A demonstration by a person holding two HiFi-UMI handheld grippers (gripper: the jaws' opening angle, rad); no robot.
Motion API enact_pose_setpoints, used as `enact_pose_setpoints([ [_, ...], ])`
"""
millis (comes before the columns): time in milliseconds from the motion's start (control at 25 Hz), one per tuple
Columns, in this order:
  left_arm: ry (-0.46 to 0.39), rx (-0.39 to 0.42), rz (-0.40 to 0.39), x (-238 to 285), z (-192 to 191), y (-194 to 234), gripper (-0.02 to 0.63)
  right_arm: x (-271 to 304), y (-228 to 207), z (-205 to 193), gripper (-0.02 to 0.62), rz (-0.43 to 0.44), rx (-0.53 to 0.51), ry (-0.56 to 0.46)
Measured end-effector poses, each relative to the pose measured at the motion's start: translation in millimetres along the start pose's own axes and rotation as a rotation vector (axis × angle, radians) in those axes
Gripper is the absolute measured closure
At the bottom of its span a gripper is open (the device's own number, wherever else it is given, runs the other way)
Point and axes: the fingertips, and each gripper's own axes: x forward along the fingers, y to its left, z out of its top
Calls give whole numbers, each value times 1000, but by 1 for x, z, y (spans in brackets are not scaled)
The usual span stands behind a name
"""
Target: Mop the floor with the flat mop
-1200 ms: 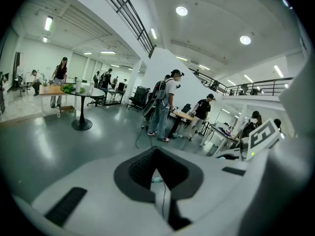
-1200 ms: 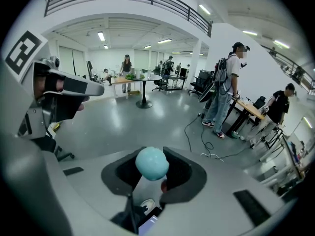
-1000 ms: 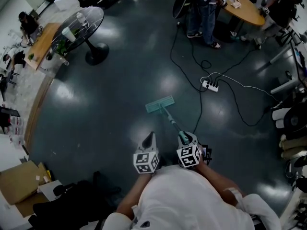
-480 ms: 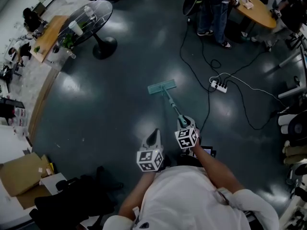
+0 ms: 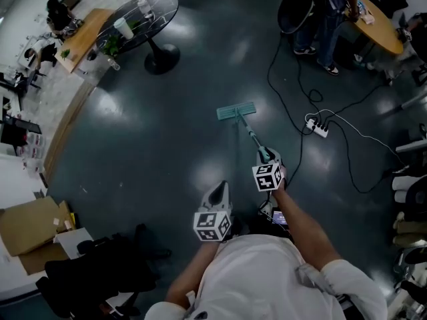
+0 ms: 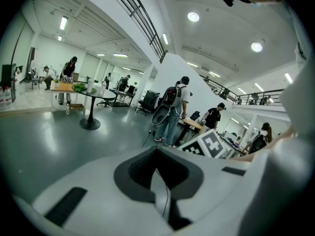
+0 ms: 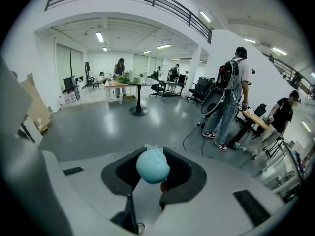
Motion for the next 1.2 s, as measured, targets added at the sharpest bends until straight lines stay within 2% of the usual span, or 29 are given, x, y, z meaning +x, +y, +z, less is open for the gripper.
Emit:
enact_pose_setpoints([
  [360,-34,-22,-28,-8,11,-6,601,-147,17,-71,485,54,15,76],
  [560,-41,-18,-41,-6,14,-12,601,-172,23,-89,485,69,10,74],
  [840,-19,-33,-40,1,9,-14,601,-139,18,-86,485,45,9,40],
  [1040,-11,-41,-21,8,6,-4,601,-59,6,-57,485,27,-7,3],
  [1200,-1,-50,0,12,2,5,600,12,-5,-17,485,2,32,6],
])
